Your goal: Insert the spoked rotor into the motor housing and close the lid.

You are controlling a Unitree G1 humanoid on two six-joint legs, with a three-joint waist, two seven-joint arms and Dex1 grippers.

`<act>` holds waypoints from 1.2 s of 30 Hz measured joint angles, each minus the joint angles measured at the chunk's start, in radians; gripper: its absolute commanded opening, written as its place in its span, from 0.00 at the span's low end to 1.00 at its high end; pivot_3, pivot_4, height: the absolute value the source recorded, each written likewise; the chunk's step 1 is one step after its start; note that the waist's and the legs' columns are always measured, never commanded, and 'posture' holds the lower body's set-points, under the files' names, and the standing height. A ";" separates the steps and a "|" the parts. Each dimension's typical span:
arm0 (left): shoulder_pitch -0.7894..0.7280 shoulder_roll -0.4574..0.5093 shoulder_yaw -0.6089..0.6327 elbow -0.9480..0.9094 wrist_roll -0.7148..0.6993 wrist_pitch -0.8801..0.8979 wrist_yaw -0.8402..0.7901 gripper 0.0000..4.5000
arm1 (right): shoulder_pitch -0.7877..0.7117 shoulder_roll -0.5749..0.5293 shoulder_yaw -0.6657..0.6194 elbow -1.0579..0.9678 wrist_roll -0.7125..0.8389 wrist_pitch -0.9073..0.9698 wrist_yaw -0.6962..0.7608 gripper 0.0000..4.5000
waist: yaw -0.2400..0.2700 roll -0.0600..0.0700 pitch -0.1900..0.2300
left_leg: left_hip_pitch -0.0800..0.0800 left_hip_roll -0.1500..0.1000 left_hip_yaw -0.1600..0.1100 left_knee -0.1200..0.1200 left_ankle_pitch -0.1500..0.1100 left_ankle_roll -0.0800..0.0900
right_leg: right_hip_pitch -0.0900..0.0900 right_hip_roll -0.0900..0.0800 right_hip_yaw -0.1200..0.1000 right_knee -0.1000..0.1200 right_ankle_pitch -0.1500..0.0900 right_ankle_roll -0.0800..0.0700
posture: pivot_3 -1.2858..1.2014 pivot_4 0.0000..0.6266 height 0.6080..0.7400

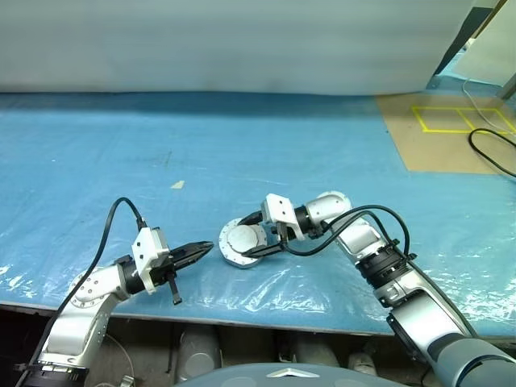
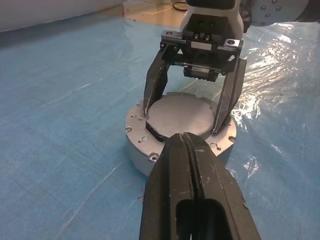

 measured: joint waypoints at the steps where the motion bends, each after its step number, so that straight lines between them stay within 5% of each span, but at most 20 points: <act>1: 0.000 0.000 -0.001 0.000 0.001 0.000 0.001 0.00 | -0.002 0.000 0.000 0.003 0.000 0.001 0.002 0.66 | 0.000 0.000 0.000 | 0.000 0.000 0.000 0.000 0.000 0.000 | 0.000 0.000 0.000 0.000 0.000 0.000 | 0.52 0.24 1.00; 24: -0.198 -0.115 -0.125 0.190 0.104 -0.081 0.017 0.00 | 0.025 0.003 -0.006 -0.023 -0.002 0.012 -0.029 0.66 | -0.001 0.002 -0.003 | 0.000 0.000 0.000 -0.002 0.000 0.000 | 0.000 0.000 0.001 -0.001 0.000 0.000 | 0.52 0.24 1.00; 36: -0.210 -0.072 -0.146 0.249 0.142 -0.162 -0.025 0.00 | 0.029 0.003 -0.007 -0.027 -0.002 0.016 -0.039 0.66 | -0.001 0.002 -0.003 | 0.001 -0.001 0.000 -0.003 0.000 0.000 | 0.000 -0.001 0.001 -0.002 -0.001 0.002 | 0.52 0.24 1.00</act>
